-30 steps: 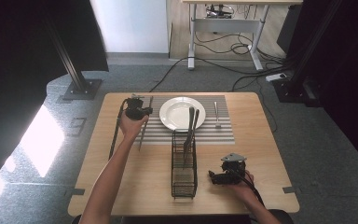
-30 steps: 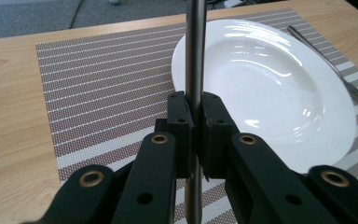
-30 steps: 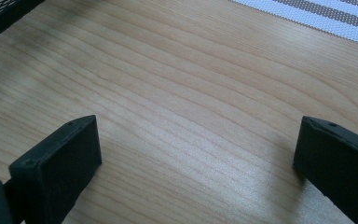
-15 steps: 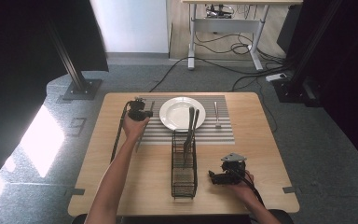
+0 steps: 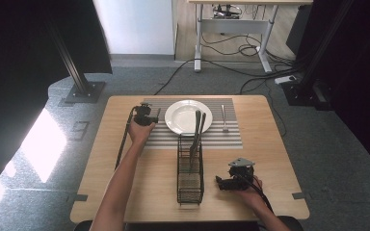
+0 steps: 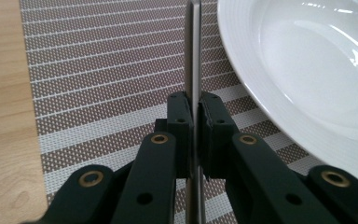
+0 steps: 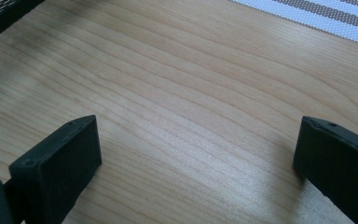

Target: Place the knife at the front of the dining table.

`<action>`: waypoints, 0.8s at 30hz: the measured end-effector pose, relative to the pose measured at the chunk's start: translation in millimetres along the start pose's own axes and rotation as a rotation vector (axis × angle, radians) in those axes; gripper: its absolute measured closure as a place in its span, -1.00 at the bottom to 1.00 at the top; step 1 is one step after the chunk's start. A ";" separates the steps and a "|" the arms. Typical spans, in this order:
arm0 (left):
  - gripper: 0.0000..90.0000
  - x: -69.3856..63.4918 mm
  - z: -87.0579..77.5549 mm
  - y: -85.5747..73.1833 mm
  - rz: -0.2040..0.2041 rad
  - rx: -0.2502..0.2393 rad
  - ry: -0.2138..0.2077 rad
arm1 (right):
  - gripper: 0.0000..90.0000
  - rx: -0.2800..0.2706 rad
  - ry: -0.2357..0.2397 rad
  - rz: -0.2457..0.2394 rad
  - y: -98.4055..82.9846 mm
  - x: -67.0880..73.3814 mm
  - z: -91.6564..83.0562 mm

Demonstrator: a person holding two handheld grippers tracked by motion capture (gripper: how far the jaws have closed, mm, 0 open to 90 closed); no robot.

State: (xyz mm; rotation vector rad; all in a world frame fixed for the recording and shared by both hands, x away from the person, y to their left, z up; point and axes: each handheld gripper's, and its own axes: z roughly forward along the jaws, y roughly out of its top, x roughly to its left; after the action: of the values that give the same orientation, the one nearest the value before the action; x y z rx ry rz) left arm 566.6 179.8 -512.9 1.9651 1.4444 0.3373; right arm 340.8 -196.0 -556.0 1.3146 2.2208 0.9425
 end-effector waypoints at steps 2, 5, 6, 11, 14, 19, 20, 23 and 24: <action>0.86 0.0 2.5 -0.7 -0.003 0.005 0.001 | -0.98 0.000 0.000 0.000 0.0 0.0 0.0; 0.86 0.2 5.4 -2.0 -0.004 0.014 0.006 | -0.98 0.000 0.000 0.000 0.0 0.0 0.0; 0.86 0.1 6.1 -2.2 -0.002 0.016 0.007 | -0.98 0.000 0.000 0.000 0.0 0.0 0.0; 0.86 -1.0 10.7 -4.3 0.004 0.035 0.021 | -0.98 0.000 0.000 0.000 0.0 0.0 0.0; 0.86 -1.1 13.6 -5.6 0.003 0.045 0.031 | -0.98 0.000 0.000 0.000 0.0 0.0 0.0; 0.85 0.2 16.3 -8.2 -0.002 0.045 0.037 | -0.98 0.000 0.001 0.000 0.0 0.0 0.0; 0.85 0.3 16.3 -8.3 -0.002 0.045 0.037 | -0.98 0.000 0.000 0.000 0.0 0.0 0.0; 0.84 -0.3 16.3 -8.7 0.004 0.044 0.042 | -0.98 0.000 0.000 0.000 0.0 0.0 0.0; 0.83 -1.4 16.5 -9.2 0.011 0.041 0.047 | -0.98 0.000 0.000 0.000 0.0 0.1 0.0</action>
State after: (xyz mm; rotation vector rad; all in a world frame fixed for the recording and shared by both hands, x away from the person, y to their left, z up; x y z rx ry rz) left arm 568.5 174.2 -530.9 2.0113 1.4810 0.3635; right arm 340.8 -196.0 -556.0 1.3141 2.2205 0.9427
